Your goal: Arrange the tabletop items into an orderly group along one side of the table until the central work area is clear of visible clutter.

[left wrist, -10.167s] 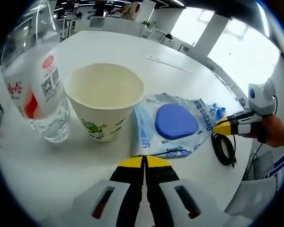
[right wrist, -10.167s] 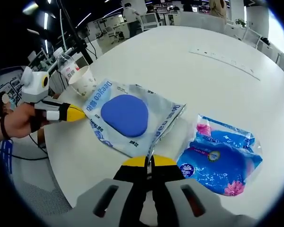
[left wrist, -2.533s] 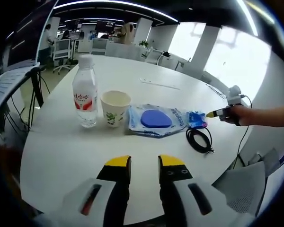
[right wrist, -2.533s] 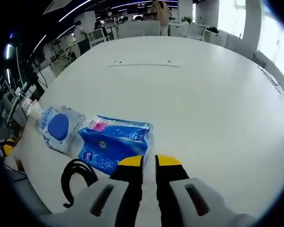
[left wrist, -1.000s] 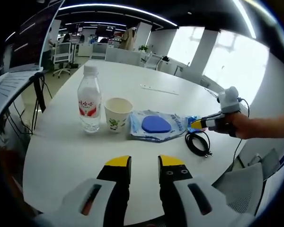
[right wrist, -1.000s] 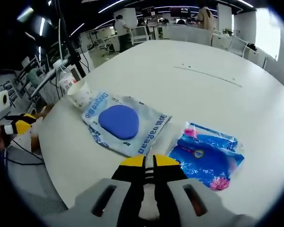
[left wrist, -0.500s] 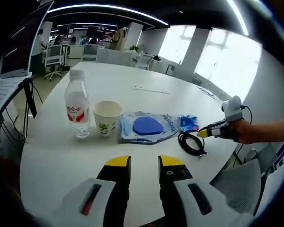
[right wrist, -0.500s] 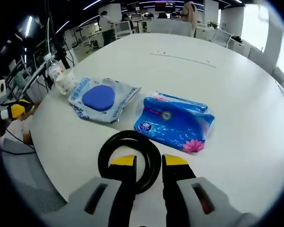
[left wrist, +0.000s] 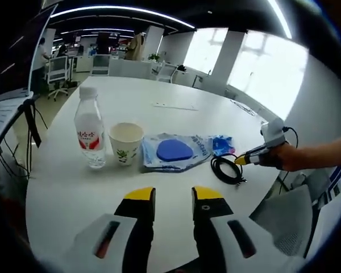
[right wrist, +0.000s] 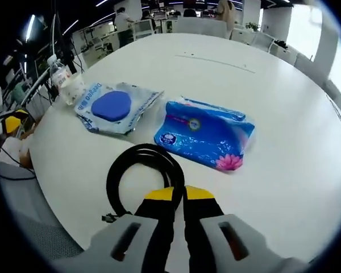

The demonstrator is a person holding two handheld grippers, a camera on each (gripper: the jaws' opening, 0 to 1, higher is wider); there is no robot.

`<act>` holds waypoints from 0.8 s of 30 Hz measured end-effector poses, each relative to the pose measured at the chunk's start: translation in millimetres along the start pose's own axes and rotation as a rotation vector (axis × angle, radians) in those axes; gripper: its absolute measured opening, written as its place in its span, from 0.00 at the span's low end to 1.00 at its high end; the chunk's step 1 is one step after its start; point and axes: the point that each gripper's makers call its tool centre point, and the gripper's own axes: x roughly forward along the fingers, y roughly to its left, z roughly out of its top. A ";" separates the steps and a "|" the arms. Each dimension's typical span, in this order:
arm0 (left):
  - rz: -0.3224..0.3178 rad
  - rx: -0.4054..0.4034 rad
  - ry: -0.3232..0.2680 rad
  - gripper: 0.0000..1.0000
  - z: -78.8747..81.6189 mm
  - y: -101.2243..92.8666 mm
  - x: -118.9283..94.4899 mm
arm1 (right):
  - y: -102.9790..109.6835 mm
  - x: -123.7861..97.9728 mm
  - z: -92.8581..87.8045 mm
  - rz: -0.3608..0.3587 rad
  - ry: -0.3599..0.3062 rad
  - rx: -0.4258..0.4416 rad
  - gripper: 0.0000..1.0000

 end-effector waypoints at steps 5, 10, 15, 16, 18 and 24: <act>-0.013 0.006 0.004 0.25 0.7 1.1 -0.1 | 6.5 0.2 -0.5 0.003 0.003 -0.004 0.02; -0.021 0.012 0.003 0.25 3.2 1.9 0.5 | 10.4 1.2 0.7 0.005 -0.003 0.018 0.01; -0.027 0.016 0.003 0.25 4.4 2.9 1.3 | 11.8 2.5 2.7 -0.004 -0.006 0.044 0.00; -0.028 0.017 0.002 0.25 4.6 3.2 1.3 | 11.7 2.5 2.9 -0.008 -0.006 0.045 0.00; -0.030 0.018 0.003 0.25 4.4 3.8 1.2 | 13.3 2.2 3.4 -0.007 -0.007 0.047 0.00; -0.033 0.019 0.007 0.25 3.1 4.7 2.1 | 15.8 3.0 5.3 -0.008 -0.008 0.049 0.00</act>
